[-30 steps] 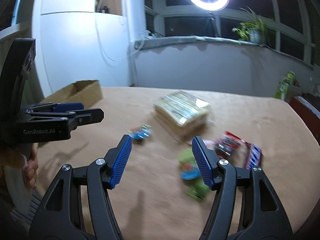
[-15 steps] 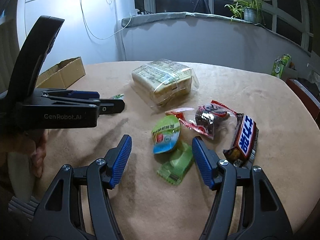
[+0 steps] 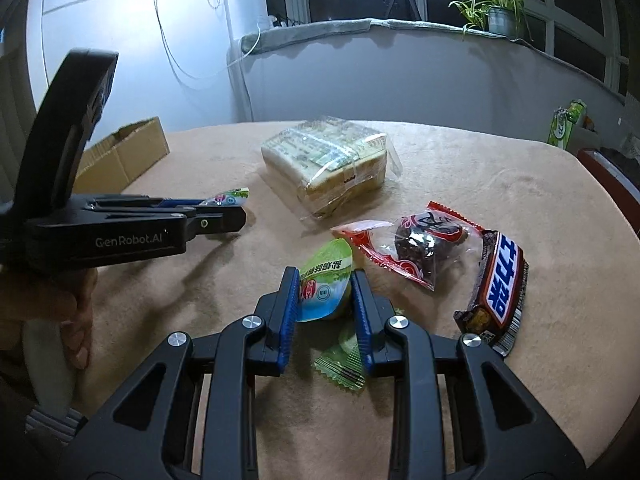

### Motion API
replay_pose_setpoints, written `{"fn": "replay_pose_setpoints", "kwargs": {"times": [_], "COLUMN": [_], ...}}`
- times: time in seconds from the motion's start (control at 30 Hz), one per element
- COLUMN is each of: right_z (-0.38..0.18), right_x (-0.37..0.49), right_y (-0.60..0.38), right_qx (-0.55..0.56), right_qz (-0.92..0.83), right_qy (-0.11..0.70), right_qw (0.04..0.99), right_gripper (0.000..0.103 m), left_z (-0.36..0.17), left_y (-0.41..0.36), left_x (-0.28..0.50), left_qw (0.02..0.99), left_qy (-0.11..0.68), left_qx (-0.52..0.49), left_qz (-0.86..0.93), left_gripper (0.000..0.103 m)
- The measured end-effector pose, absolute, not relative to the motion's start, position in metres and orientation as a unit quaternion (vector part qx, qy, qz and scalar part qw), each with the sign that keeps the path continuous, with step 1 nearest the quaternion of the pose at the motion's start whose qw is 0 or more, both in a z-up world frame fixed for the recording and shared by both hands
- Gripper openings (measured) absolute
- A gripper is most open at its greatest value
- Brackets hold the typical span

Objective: Organize snacks
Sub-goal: 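Grasp a round jelly cup with the left tool while the right tool grasps another jelly cup, then carry both jelly cups to the cardboard box and open both tools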

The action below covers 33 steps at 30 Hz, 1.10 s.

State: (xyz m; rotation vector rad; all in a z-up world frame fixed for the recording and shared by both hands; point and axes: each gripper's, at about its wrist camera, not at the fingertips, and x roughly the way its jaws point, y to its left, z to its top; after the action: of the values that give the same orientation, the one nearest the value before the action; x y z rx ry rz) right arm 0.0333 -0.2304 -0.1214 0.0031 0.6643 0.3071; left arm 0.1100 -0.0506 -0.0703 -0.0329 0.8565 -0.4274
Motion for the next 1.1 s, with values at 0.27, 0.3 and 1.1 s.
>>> {"fn": "replay_pose_setpoints", "kwargs": {"times": [0.27, 0.3, 1.1], "right_z": [-0.096, -0.093, -0.041], "right_x": [0.016, 0.015, 0.001], "right_y": [-0.237, -0.237, -0.156], "right_qx": [0.015, 0.016, -0.041], "right_qz": [0.145, 0.144, 0.197], "right_qy": [0.283, 0.279, 0.23], "right_qw": [0.948, 0.949, 0.952], "right_gripper": [0.027, 0.027, 0.027], "left_z": [-0.059, -0.057, 0.001], "left_y": [-0.039, -0.037, 0.04], "left_x": [0.098, 0.094, 0.037], "left_qw": [0.903, 0.904, 0.938], "left_qy": [0.372, 0.366, 0.275], "left_qx": [-0.048, -0.052, -0.099], "left_qz": [-0.211, -0.216, -0.186], "left_gripper": [0.026, 0.026, 0.026]}}
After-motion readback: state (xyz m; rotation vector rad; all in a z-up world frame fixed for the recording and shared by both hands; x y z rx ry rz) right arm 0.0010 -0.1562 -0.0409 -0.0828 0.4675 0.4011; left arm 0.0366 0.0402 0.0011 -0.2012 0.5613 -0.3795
